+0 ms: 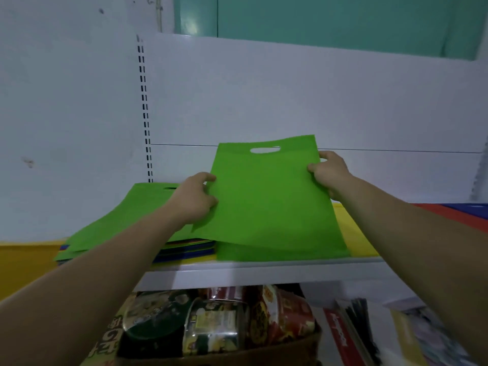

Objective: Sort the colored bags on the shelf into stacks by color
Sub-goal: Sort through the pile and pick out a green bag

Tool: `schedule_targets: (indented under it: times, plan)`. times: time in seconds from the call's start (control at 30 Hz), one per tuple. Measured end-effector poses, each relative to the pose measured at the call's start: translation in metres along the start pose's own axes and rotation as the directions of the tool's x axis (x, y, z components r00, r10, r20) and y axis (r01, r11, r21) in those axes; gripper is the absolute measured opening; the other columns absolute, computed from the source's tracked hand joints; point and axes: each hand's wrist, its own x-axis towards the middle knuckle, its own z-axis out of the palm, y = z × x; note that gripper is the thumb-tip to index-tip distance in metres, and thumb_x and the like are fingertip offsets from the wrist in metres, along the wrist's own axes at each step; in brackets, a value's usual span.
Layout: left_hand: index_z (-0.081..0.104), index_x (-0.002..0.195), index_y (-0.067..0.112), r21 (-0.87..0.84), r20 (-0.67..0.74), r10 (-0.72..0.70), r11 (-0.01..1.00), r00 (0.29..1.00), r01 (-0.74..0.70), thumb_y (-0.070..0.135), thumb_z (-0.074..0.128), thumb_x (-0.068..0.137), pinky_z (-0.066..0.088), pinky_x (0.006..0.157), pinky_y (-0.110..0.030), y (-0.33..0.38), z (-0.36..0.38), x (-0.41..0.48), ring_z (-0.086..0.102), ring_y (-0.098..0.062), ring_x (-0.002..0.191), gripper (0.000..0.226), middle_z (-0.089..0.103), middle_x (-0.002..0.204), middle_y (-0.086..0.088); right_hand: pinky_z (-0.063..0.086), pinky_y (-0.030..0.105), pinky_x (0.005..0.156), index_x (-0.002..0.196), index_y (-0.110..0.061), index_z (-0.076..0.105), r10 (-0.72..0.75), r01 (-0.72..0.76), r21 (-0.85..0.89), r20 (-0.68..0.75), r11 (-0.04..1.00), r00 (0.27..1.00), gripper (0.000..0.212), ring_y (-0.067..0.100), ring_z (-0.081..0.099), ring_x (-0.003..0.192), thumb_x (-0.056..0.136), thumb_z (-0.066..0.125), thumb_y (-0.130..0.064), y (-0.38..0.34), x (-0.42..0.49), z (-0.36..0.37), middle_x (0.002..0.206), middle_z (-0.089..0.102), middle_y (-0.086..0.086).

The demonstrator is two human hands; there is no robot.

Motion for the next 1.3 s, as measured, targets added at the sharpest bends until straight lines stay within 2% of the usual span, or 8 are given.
schedule_targets:
  times: [0.1,0.3,0.5,0.7,0.87,0.97,1.13,1.3]
  plan:
    - [0.047,0.135,0.014,0.231,0.087,0.008,0.973,0.996,-0.028,0.013,0.064,0.087,0.037,0.077,-0.021,0.015,0.025,0.003,0.055,-0.025,0.097,0.051,0.053,0.124,-0.014,0.055,0.044,0.083,0.128,-0.009,0.053,0.04,-0.037,-0.049,0.059,0.998,0.998,0.043,0.031,0.064,0.094,0.085,0.055,0.001,0.026,0.015,-0.017,0.117,0.061,0.016]
    - [0.046,0.136,0.015,0.512,0.209,-0.112,0.859,0.971,-0.011,0.023,0.061,0.089,0.037,0.096,-0.027,0.02,0.046,-0.003,0.049,-0.026,0.12,0.05,0.051,0.134,-0.012,0.054,0.048,0.086,0.119,-0.002,0.057,0.085,-0.058,-0.144,0.19,0.988,0.978,0.033,0.035,0.063,0.095,0.087,0.052,0.003,0.065,0.028,-0.012,0.105,0.061,0.015]
    - [0.047,0.136,0.017,0.656,0.273,-0.184,0.754,0.944,-0.043,0.028,0.056,0.091,0.037,0.098,-0.03,0.017,0.048,-0.012,0.047,-0.027,0.122,0.047,0.049,0.136,-0.012,0.046,0.036,0.092,0.143,0.0,0.031,0.114,-0.005,-0.349,0.291,0.937,0.95,0.061,0.035,0.049,0.12,0.089,0.058,-0.007,0.083,0.027,0.01,0.139,0.043,0.018]
    - [0.046,0.137,0.018,0.677,0.346,-0.243,0.733,0.906,-0.062,0.035,0.05,0.095,0.034,0.105,-0.034,0.012,0.045,-0.013,0.043,-0.025,0.128,0.046,0.044,0.142,-0.008,0.042,0.033,0.095,0.139,-0.007,0.038,0.12,0.182,-0.648,0.393,0.74,0.911,0.056,0.032,0.046,0.122,0.088,0.06,-0.017,0.089,0.025,0.016,0.141,0.04,0.016]
    - [0.039,0.141,0.015,0.64,0.387,-0.18,0.758,0.905,-0.123,0.047,0.049,0.093,0.026,0.11,-0.033,0.011,0.043,-0.016,0.032,-0.023,0.137,0.059,0.029,0.152,-0.006,0.033,0.038,0.108,0.142,-0.028,0.041,0.085,0.441,-0.725,0.562,0.53,0.823,0.061,0.03,0.033,0.134,0.089,0.052,-0.056,0.089,0.012,0.02,0.148,0.033,0.009]
    - [0.037,0.143,0.02,0.6,0.456,-0.129,0.776,0.881,-0.197,0.059,0.05,0.085,0.02,0.114,-0.034,0.012,0.042,-0.021,0.024,-0.021,0.141,0.071,0.02,0.156,-0.002,0.032,0.035,0.109,0.139,-0.023,0.047,0.179,0.519,-0.698,0.665,0.493,0.725,0.062,0.025,0.038,0.134,0.09,0.044,-0.062,0.087,0.005,0.022,0.148,0.04,0.005]
    - [0.035,0.143,0.028,0.541,0.555,-0.159,0.815,0.817,-0.209,0.068,0.062,0.071,0.025,0.113,-0.036,0.009,0.04,-0.029,0.031,-0.017,0.137,0.087,0.029,0.152,0.006,0.035,0.035,0.107,0.137,-0.019,0.048,0.199,0.508,-0.741,0.632,0.44,0.749,0.061,0.026,0.04,0.132,0.093,0.039,-0.06,0.087,0.008,0.021,0.146,0.043,0.007]
    - [0.038,0.142,0.027,0.559,0.551,-0.132,0.791,0.824,-0.248,0.069,0.063,0.069,0.03,0.11,-0.037,0.004,0.041,-0.03,0.038,-0.017,0.132,0.087,0.036,0.148,0.005,0.031,0.036,0.11,0.14,-0.017,0.045,0.225,0.513,-0.743,0.639,0.43,0.736,0.06,0.026,0.037,0.134,0.096,0.035,-0.057,0.086,0.01,0.023,0.149,0.039,0.007]
